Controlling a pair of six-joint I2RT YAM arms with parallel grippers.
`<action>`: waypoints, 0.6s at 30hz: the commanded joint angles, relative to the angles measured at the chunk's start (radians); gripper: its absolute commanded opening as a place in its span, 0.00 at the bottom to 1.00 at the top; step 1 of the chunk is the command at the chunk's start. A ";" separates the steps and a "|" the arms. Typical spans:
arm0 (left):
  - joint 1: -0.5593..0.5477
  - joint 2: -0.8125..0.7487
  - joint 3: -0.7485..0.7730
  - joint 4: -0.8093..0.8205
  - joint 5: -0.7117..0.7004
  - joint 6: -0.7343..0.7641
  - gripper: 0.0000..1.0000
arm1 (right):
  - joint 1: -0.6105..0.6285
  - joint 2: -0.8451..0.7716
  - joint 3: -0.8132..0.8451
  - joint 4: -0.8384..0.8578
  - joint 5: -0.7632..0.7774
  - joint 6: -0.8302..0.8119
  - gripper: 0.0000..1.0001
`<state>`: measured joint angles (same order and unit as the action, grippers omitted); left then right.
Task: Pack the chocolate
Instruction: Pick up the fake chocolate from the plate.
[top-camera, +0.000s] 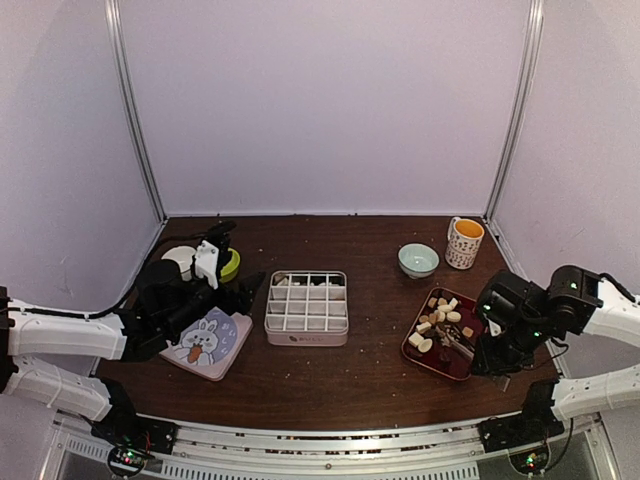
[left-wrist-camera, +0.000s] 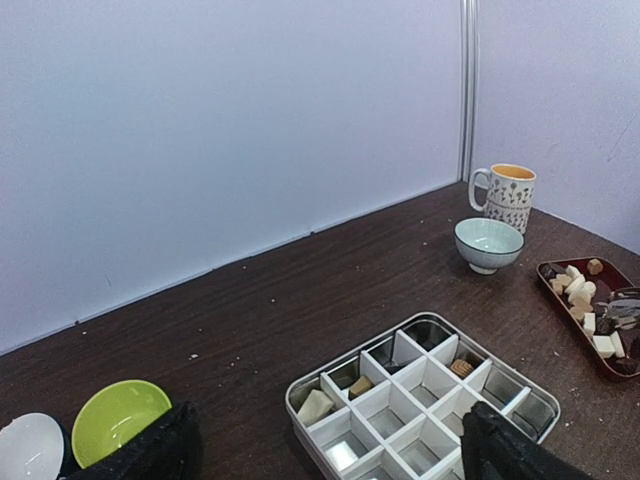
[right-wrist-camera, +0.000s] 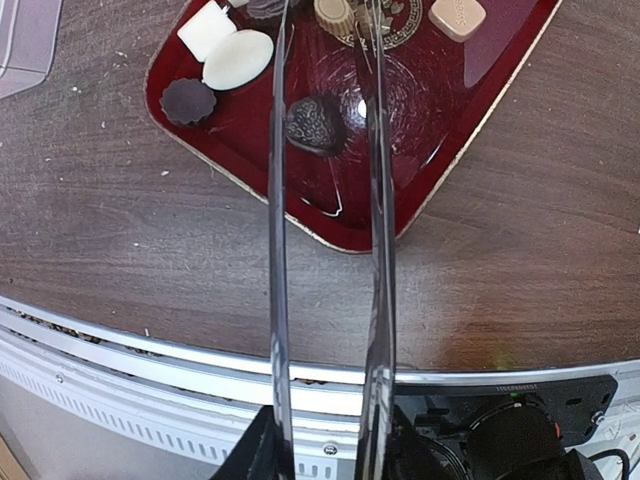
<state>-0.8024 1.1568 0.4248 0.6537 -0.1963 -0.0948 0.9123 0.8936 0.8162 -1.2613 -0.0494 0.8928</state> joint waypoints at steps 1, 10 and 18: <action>-0.002 0.006 0.028 0.028 0.015 0.016 0.92 | -0.010 0.012 -0.016 0.017 0.014 -0.015 0.31; -0.002 0.005 0.029 0.024 0.020 0.014 0.92 | -0.019 0.025 -0.024 0.019 0.032 -0.029 0.30; -0.002 0.007 0.032 0.020 0.024 0.013 0.92 | -0.027 0.022 -0.007 -0.008 0.050 -0.045 0.29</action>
<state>-0.8024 1.1576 0.4324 0.6514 -0.1837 -0.0948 0.8951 0.9230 0.7979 -1.2606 -0.0433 0.8627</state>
